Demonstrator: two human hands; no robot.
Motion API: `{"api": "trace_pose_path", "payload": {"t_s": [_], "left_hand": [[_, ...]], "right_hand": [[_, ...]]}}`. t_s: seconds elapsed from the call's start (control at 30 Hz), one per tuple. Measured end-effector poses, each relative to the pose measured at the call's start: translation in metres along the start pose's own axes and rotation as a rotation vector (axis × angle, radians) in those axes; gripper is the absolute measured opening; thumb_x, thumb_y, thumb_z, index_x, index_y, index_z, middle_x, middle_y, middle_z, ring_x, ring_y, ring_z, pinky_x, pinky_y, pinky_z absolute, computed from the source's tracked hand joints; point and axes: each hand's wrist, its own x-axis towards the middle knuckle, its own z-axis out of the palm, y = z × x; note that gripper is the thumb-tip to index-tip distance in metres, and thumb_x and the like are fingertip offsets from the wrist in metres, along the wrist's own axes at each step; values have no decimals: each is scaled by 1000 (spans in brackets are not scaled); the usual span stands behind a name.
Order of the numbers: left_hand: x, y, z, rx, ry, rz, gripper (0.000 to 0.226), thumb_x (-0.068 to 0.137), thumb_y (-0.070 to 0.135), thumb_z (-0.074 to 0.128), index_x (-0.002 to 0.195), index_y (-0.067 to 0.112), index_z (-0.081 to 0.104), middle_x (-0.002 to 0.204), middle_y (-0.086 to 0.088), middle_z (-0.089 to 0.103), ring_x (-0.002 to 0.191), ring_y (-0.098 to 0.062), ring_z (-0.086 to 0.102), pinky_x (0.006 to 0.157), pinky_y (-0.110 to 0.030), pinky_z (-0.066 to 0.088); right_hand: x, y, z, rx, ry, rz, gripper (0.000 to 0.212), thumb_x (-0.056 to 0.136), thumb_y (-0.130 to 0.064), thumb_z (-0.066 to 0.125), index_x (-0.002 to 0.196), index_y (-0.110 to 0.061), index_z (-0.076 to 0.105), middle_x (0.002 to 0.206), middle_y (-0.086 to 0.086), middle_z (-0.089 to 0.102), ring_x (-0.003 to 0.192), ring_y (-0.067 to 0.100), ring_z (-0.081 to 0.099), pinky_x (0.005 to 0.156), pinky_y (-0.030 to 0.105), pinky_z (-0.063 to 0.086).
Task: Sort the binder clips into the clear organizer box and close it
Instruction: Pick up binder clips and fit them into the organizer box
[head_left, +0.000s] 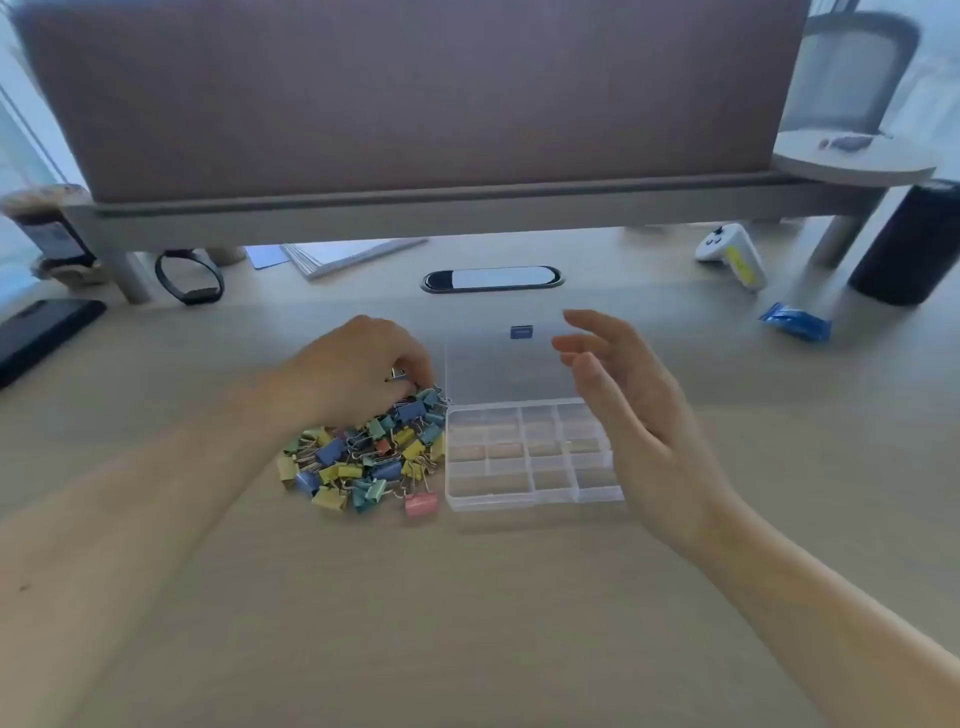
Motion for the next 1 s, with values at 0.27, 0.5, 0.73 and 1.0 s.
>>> {"api": "trace_pose_path", "payload": {"t_s": [0.27,0.5,0.73,1.0], "left_hand": [[15,11,-14,119,-195,7,23,90,18,70,105,34,72,104,16,67,98,-8,64,88,-32,56],[25,6,-13,212,-253,53,17,91,19,69,97,34,63,98,14,61,93,-9,60,83,-30,53],[20,12,-33,-246,-96,7,13,92,36,73,103,34,66,108,18,70,99,3,65,90,-19,52],[20,83,2,-566,-39,84,16,83,30,84,91,28,70,82,12,73,75,-1,68,75,-18,54]], "right_hand": [[12,-4,-2,10,-20,28,54,90,-63,48,138,-40,54,129,-19,65,129,3,57,97,13,45],[20,9,-1,10,-48,63,50,91,-61,48,136,-41,56,130,-19,65,129,5,57,98,19,47],[35,13,-2,-1,-66,74,33,98,-47,52,129,-40,61,128,-19,67,125,1,60,97,13,46],[40,18,-20,-185,-51,171,28,97,-51,55,120,-39,67,120,-30,68,118,-8,60,95,23,48]]}}
